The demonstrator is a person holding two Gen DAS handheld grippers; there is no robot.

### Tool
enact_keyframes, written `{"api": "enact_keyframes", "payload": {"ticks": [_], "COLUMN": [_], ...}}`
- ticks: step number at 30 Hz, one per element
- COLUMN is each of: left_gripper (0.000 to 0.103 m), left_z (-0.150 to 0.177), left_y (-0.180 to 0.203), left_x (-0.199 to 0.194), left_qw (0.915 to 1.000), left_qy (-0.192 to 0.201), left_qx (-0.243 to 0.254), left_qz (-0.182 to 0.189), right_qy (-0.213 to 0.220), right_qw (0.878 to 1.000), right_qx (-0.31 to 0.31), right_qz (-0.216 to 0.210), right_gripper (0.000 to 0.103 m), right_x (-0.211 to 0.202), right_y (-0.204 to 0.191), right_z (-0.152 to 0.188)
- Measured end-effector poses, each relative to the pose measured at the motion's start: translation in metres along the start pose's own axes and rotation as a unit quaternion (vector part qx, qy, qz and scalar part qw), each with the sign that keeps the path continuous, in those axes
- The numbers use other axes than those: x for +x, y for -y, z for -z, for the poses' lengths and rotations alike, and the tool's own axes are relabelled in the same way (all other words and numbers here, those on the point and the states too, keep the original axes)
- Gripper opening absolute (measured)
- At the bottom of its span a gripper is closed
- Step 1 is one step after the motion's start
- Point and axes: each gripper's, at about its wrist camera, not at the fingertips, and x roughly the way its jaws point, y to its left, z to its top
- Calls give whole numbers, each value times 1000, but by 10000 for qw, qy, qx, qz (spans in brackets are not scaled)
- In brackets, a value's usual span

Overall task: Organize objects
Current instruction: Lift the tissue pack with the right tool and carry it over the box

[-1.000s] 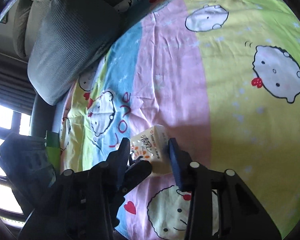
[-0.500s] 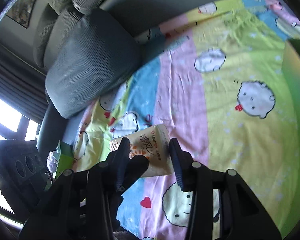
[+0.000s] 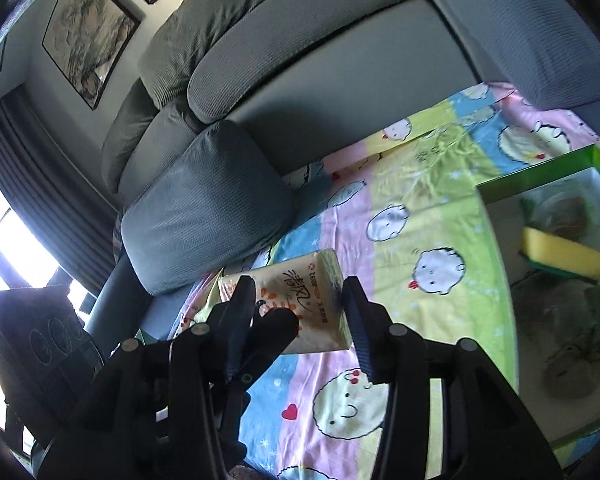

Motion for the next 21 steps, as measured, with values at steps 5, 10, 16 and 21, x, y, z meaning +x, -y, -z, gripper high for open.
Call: {"api": "enact_keyframes", "payload": {"ticks": [5, 10, 16, 21], "left_gripper": [55, 55, 55, 55], "left_z": [-2, -4, -3, -3], "left_y": [34, 62, 91, 111], "left_x": [4, 5, 7, 14], "left_qw": [9993, 9980, 9959, 9940], "left_qy": [118, 194, 257, 276], "left_qx": [282, 475, 749, 907], "left_qz": [203, 373, 432, 540], "right_qy": [260, 430, 598, 699], "right_qw": [9996, 9990, 9981, 9970], "right_qx": [23, 113, 173, 291], "right_qz": [80, 26, 23, 132], "right_gripper": [46, 46, 48, 48], "right_x": [-29, -48, -67, -80], "right_y": [15, 27, 44, 63], "right_z": [-4, -5, -8, -10]}}
